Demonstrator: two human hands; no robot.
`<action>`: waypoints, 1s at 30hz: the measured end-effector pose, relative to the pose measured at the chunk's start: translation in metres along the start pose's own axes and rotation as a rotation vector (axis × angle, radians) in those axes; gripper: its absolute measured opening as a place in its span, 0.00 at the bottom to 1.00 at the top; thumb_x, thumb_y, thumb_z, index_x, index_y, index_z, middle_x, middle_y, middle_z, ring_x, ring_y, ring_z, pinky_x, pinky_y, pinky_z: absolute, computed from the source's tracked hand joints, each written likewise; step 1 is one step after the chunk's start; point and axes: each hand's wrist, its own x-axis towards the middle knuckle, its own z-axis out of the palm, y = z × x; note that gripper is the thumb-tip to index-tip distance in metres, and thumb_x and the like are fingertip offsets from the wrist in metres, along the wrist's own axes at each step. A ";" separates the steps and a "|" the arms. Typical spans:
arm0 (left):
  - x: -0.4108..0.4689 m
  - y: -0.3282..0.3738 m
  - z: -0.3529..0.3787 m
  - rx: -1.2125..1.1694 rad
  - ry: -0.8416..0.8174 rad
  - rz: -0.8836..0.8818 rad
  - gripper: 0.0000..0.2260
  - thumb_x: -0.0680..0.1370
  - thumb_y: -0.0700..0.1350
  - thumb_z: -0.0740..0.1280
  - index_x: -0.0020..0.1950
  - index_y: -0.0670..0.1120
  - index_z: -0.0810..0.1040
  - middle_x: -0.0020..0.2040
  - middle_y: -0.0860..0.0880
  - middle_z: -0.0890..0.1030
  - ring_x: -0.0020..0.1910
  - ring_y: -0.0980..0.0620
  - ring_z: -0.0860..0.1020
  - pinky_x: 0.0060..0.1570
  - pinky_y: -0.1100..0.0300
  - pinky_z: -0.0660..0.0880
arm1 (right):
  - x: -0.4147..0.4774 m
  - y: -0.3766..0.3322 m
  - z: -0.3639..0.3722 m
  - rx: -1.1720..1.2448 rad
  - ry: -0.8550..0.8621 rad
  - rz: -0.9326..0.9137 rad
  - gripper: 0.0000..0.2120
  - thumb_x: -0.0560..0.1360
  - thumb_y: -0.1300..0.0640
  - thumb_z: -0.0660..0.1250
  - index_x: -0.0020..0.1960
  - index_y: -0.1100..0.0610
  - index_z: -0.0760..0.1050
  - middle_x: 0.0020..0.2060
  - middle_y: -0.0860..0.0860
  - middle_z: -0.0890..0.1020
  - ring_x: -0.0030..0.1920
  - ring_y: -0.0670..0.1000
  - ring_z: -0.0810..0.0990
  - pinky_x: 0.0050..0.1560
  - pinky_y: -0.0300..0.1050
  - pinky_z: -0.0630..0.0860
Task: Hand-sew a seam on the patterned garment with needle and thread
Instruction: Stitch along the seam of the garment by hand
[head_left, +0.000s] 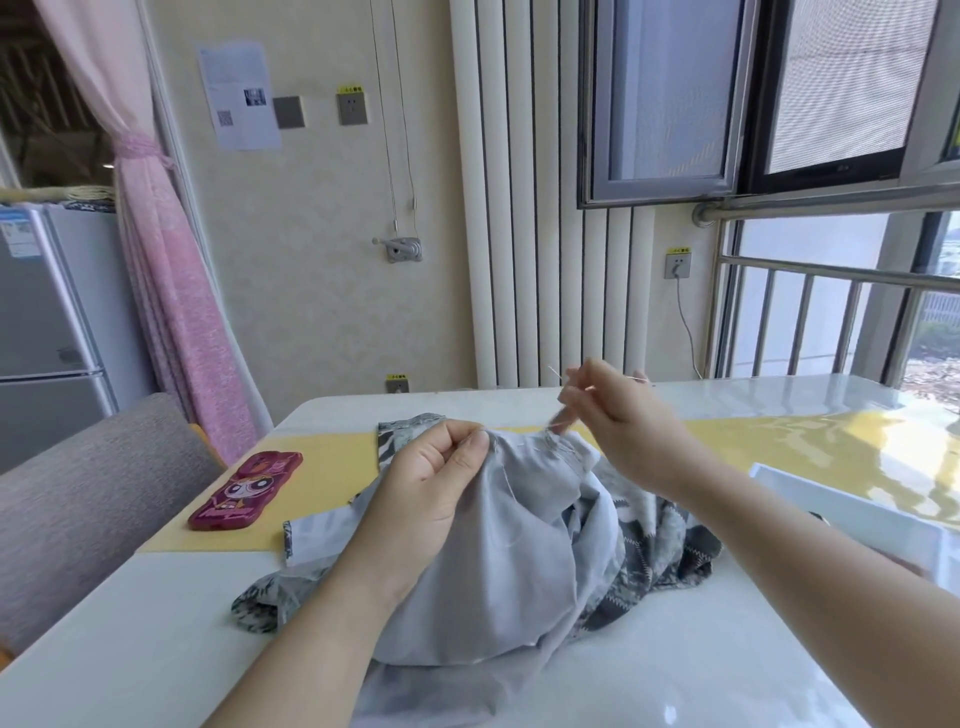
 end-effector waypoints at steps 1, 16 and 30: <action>0.000 0.001 0.000 -0.003 0.000 0.003 0.06 0.72 0.51 0.66 0.40 0.52 0.82 0.43 0.46 0.79 0.46 0.49 0.74 0.52 0.54 0.70 | 0.001 0.003 -0.001 -0.013 -0.011 0.021 0.08 0.81 0.56 0.57 0.42 0.53 0.68 0.27 0.41 0.80 0.37 0.33 0.75 0.65 0.51 0.61; 0.002 -0.003 -0.002 0.011 0.020 0.021 0.07 0.74 0.50 0.68 0.45 0.47 0.80 0.43 0.45 0.77 0.47 0.49 0.73 0.54 0.53 0.68 | 0.017 0.012 -0.021 0.965 0.276 0.311 0.10 0.81 0.59 0.57 0.42 0.57 0.69 0.55 0.58 0.81 0.64 0.55 0.74 0.66 0.55 0.70; 0.001 -0.002 -0.001 0.024 -0.003 0.022 0.06 0.73 0.52 0.67 0.42 0.52 0.81 0.44 0.44 0.77 0.46 0.48 0.72 0.54 0.52 0.68 | 0.008 0.045 -0.014 0.085 0.315 0.213 0.09 0.80 0.53 0.59 0.44 0.57 0.71 0.42 0.49 0.80 0.28 0.41 0.68 0.30 0.35 0.60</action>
